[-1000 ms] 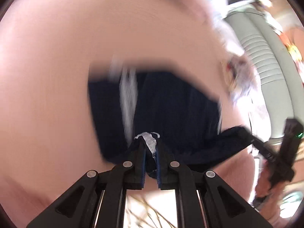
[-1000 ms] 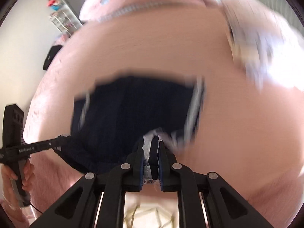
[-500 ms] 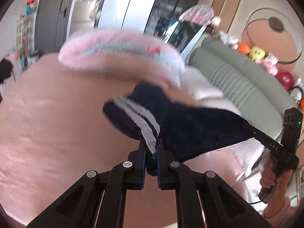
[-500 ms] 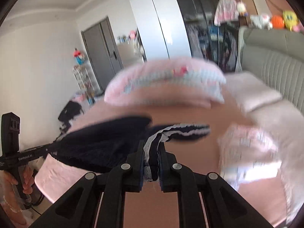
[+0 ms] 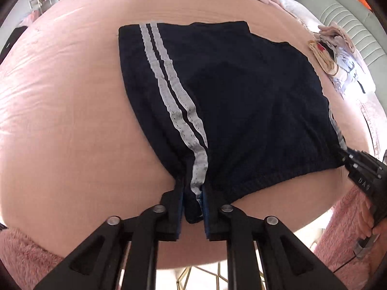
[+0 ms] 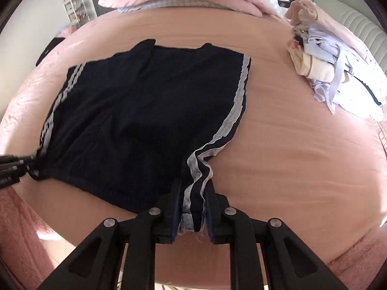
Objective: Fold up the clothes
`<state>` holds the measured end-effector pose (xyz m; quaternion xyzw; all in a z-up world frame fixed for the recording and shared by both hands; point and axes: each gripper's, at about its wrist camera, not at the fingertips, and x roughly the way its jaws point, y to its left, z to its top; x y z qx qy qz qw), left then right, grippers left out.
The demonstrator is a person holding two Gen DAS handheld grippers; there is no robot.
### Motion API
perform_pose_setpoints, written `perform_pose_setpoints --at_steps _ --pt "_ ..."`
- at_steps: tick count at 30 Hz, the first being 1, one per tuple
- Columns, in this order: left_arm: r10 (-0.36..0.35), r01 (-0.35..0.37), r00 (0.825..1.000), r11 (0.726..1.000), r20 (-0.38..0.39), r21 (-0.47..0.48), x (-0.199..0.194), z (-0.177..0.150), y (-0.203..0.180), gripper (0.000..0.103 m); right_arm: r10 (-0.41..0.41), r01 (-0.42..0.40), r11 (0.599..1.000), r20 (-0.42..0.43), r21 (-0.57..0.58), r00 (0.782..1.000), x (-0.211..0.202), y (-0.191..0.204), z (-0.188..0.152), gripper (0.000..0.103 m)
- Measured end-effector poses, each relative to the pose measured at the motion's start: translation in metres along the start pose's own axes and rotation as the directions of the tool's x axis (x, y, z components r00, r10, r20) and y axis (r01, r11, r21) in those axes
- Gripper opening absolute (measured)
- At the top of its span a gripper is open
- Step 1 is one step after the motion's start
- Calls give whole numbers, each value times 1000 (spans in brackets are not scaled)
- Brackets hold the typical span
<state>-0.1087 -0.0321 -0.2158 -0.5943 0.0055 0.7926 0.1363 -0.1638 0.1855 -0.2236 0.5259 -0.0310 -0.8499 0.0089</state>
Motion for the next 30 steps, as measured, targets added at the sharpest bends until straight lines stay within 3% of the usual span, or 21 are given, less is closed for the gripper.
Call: perform_pose_setpoints --at_steps 3,7,11,15,24,28,30 --pt "-30 29 1000 999 -2 -23 -12 -4 6 22 58 -58 995 1 81 998 -11 -9 1 21" --pt "-78 85 993 994 93 -72 -46 6 31 22 53 -56 994 37 89 998 -36 -25 1 21" --pt "-52 58 982 998 184 -30 -56 40 37 22 58 -64 993 68 98 996 -45 -46 17 22" --pt "-39 27 973 998 228 56 -39 87 24 22 48 -48 999 87 -5 995 -42 -31 50 22" --pt "-21 -2 989 988 145 152 41 151 8 22 125 -124 975 -6 -184 992 46 56 134 22" --pt "12 -27 994 989 104 143 55 149 34 22 135 -148 960 -70 -238 988 82 81 154 22" --pt "30 -40 995 993 91 108 51 147 54 16 132 -153 946 -92 -286 987 95 94 158 22"
